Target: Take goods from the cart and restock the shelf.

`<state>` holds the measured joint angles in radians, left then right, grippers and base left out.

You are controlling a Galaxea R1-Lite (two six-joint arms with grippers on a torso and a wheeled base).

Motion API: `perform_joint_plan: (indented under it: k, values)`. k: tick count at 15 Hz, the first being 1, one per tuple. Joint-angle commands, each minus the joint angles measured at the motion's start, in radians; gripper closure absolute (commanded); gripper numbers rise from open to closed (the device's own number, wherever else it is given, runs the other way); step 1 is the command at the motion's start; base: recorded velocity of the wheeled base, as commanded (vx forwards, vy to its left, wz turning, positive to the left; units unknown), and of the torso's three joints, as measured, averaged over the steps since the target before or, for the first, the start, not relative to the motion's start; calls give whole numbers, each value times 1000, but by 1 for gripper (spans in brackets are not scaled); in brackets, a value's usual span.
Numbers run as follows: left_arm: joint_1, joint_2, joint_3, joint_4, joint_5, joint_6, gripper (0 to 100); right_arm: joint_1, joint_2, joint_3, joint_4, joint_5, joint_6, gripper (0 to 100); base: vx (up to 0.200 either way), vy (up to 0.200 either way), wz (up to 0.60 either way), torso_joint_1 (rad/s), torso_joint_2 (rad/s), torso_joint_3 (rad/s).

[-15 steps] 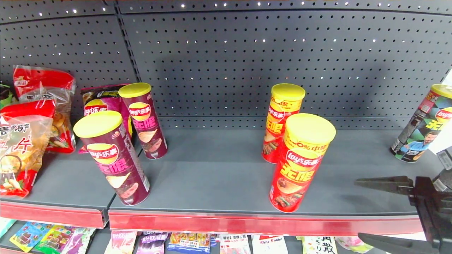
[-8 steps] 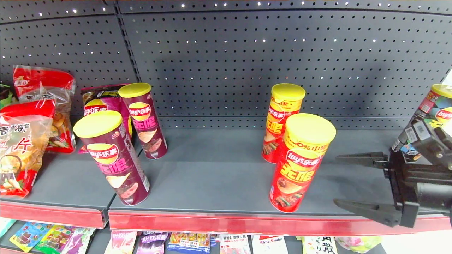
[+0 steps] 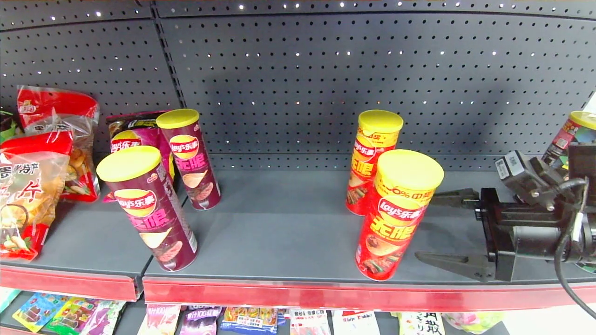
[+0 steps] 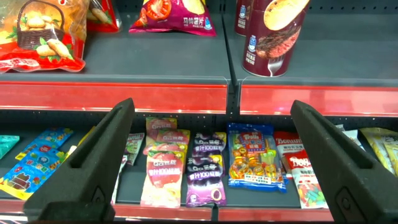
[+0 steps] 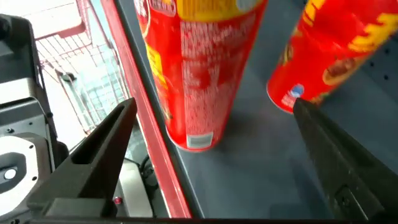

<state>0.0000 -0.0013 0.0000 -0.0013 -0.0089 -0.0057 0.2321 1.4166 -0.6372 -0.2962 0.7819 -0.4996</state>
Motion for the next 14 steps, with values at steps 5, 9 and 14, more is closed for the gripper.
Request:
perform_joint_plan:
  k: [5, 9, 14]
  values:
    - [0, 1, 0, 0, 0, 0, 0, 64, -13, -1, 2, 0, 19, 0, 0, 0, 0, 0, 0, 0]
    - [0, 1, 0, 0, 0, 0, 0, 105, -4, -18, 2, 0, 36, 0, 0, 0, 0, 0, 0, 0]
    - [0, 1, 0, 0, 0, 0, 0, 124, 50, -52, 2, 0, 59, 0, 0, 0, 0, 0, 0, 0]
